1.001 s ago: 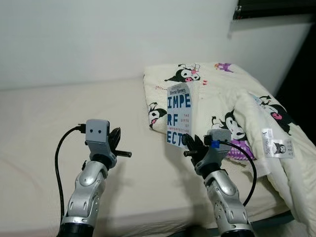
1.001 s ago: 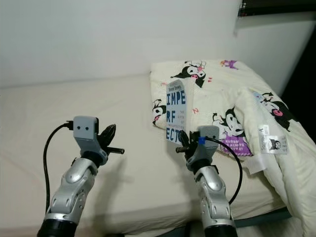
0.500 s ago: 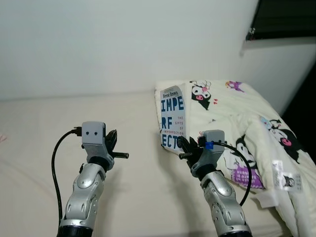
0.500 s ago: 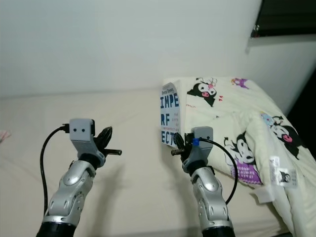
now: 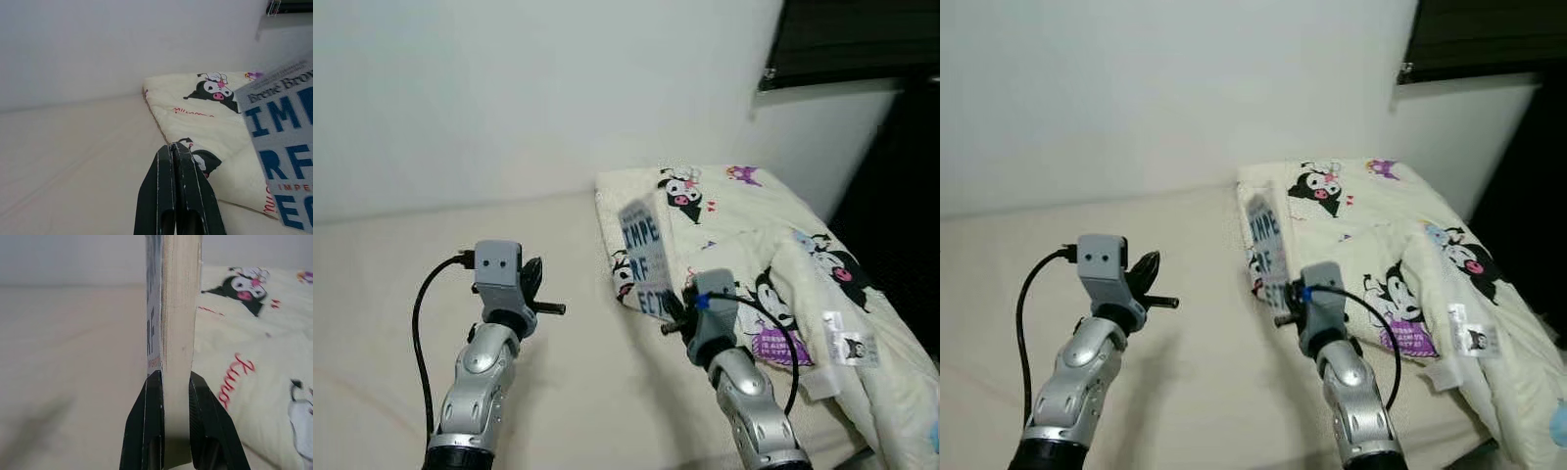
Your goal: Clean up the room
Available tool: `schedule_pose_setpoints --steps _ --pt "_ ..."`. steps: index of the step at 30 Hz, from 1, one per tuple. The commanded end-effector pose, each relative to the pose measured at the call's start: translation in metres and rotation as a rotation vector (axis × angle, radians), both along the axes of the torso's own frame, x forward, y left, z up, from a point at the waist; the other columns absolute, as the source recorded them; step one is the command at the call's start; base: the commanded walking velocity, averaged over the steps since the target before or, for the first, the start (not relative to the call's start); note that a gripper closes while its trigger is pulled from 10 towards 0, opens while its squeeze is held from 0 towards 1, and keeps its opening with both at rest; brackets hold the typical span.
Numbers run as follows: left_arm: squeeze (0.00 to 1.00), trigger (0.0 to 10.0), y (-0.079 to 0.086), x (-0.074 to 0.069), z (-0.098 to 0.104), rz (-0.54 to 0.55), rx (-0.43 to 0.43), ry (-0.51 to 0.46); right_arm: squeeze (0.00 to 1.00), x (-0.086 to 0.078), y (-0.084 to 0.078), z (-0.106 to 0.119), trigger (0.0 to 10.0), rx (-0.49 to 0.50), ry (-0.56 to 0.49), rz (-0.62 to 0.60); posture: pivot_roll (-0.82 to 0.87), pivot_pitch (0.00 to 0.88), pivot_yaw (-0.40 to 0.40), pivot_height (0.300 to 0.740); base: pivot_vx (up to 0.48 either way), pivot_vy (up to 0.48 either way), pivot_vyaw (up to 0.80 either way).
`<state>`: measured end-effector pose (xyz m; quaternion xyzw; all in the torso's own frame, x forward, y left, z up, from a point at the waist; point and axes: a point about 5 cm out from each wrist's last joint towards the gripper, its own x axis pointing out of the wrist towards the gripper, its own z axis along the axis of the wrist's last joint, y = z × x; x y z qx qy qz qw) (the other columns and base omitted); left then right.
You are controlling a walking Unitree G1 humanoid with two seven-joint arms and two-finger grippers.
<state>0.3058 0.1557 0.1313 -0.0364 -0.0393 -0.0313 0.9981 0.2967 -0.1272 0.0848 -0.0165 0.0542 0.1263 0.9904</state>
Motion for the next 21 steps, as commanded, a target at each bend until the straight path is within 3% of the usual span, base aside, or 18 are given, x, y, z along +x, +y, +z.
schedule_pose_setpoints --steps 1,9,14,21 --pt "0.00 10.0 0.0047 -0.0017 -0.0089 0.008 0.029 0.044 0.00 0.0033 0.0019 0.0101 10.0 0.013 -0.052 -0.003 -0.01 0.000 0.011 0.740 0.000 0.000 0.00" --pt "0.00 10.0 0.0031 -0.0010 -0.0095 -0.014 0.030 0.055 0.00 0.0028 0.0021 0.0093 10.0 0.035 -0.036 0.006 -0.01 0.000 0.013 0.740 0.000 0.000 0.00" --pt "0.00 10.0 0.0033 -0.0012 -0.0102 -0.018 0.031 0.079 0.00 0.0038 0.0021 0.0108 10.0 -0.005 -0.057 0.013 -0.01 0.000 0.013 0.740 0.000 0.000 0.00" --pt "0.00 10.0 0.0027 -0.0021 -0.0092 -0.012 0.046 0.075 0.00 0.0061 0.0047 0.0122 10.0 -0.014 -0.063 0.021 -0.01 0.000 0.011 0.740 0.000 -0.480 0.80"
